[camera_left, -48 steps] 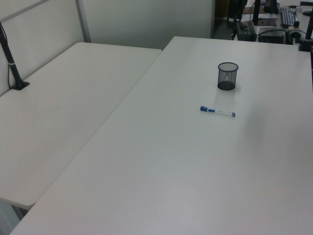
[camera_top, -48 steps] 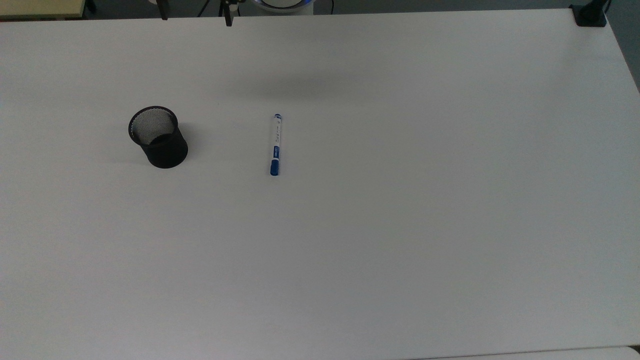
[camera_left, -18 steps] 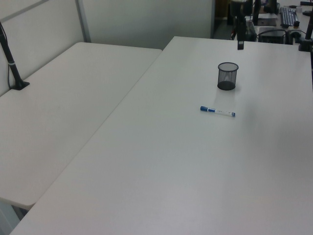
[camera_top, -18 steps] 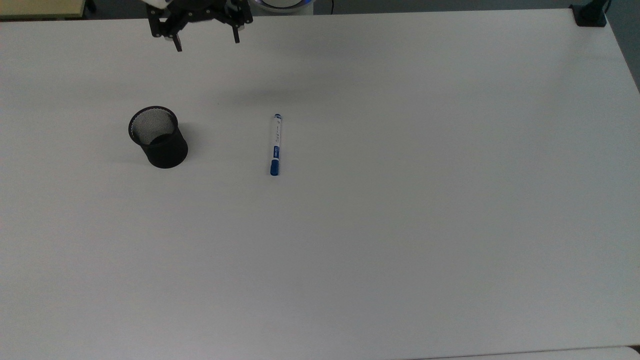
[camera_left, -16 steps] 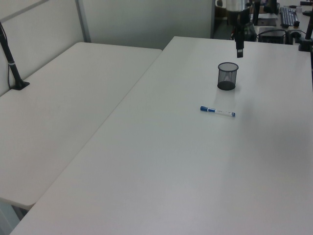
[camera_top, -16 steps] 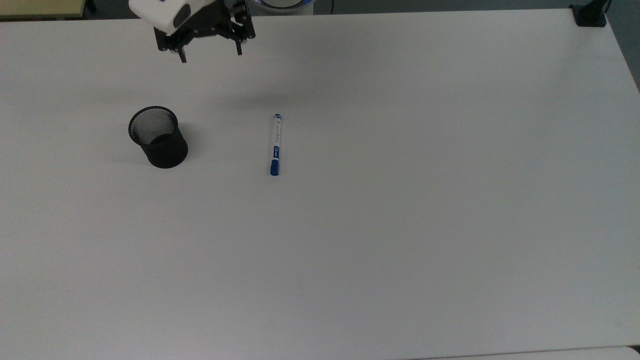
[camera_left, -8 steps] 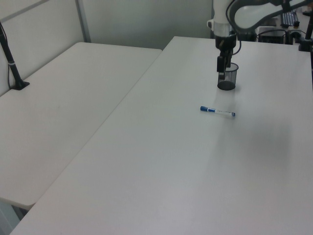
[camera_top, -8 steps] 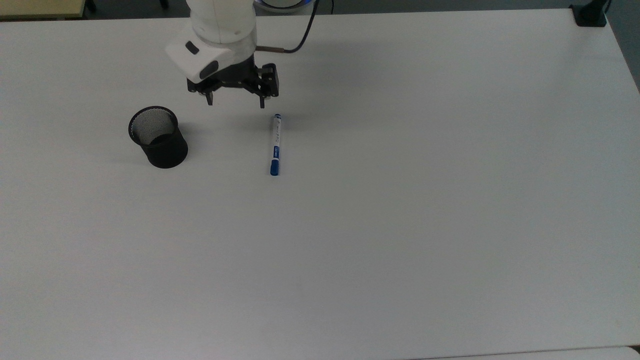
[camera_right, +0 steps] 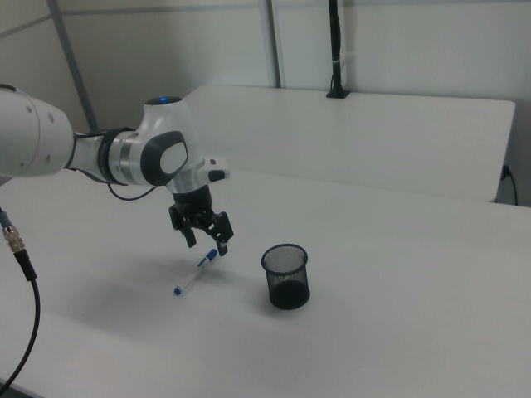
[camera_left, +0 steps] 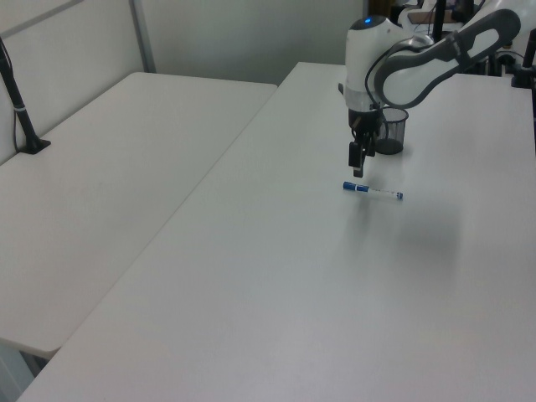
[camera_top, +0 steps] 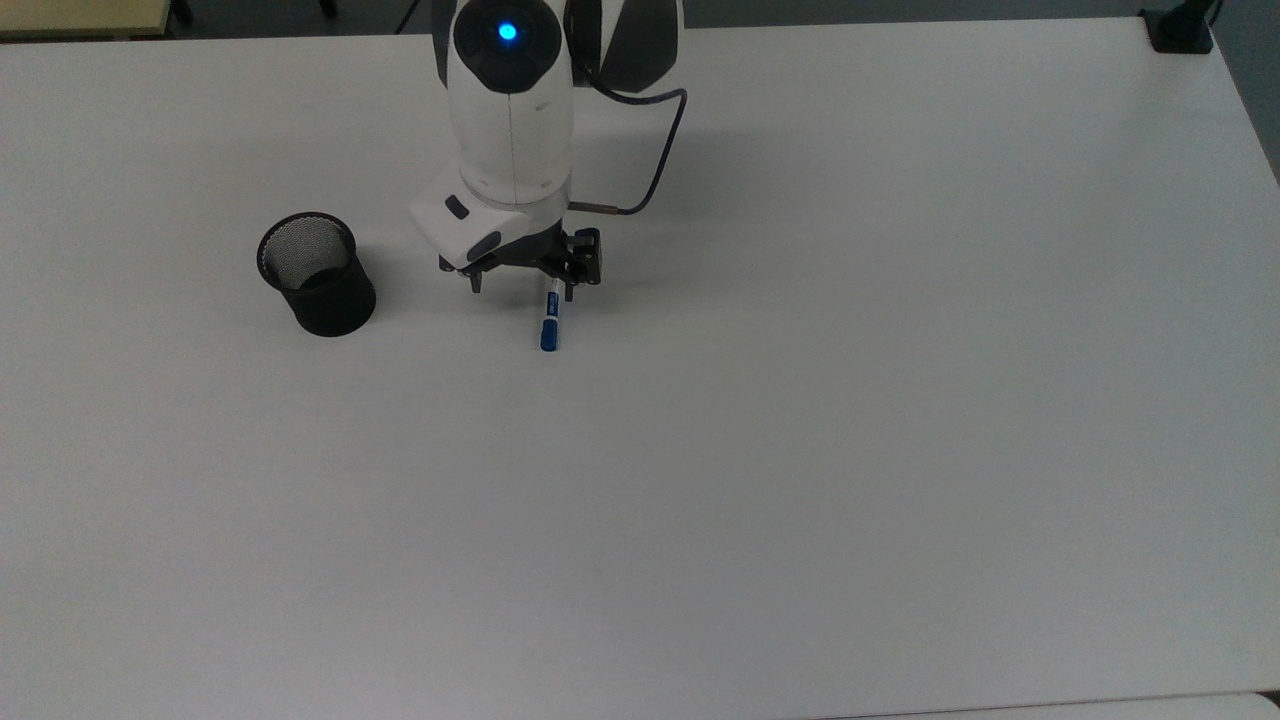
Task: Insert the marker
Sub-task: 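Move the open gripper down over the blue-capped white marker, then close the gripper on the marker and lift it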
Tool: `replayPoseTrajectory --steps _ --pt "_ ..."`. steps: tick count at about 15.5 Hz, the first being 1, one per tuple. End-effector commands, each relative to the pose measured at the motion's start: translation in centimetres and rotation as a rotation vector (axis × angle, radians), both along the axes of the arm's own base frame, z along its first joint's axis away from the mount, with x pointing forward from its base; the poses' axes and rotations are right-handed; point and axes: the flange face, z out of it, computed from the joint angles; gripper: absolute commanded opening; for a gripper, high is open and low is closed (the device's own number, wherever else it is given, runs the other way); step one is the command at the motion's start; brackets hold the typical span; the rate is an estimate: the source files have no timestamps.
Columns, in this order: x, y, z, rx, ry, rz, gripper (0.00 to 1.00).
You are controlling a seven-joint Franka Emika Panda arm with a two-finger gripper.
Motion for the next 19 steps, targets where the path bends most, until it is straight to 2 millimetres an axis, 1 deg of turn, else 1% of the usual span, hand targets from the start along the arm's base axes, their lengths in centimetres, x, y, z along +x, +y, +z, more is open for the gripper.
replayPoseTrajectory --steps 1,2,4,5,6,7,8,9,11,13,16,17,18,19 --pt "0.2 1.6 -1.2 -0.023 -0.019 -0.024 0.95" --pt "0.3 1.8 -1.5 -0.022 -0.024 -0.039 0.93" --pt "0.5 2.8 -1.7 -0.011 -0.044 -0.054 0.89" --pt "0.6 3.1 -2.3 -0.007 -0.044 -0.057 0.84" --pt "0.7 3.2 -3.0 -0.007 -0.045 -0.059 0.82" --pt "0.8 3.3 -3.2 -0.005 -0.054 -0.060 0.79" --pt "0.9 3.3 -3.2 -0.004 -0.061 -0.058 0.78" --pt "0.9 3.3 -3.3 -0.004 -0.061 -0.058 0.74" --pt "0.9 3.3 -4.2 -0.007 -0.050 -0.056 0.69" --pt "0.9 3.4 -4.4 -0.015 -0.049 -0.048 0.53" --pt "0.9 3.4 -4.4 -0.015 -0.049 -0.047 0.22" --pt "0.9 3.4 -4.4 -0.015 -0.047 -0.048 0.11" --pt "1.0 3.4 -4.2 -0.013 -0.052 -0.050 0.02" --pt "1.0 3.3 -3.6 -0.012 -0.060 -0.053 0.00"
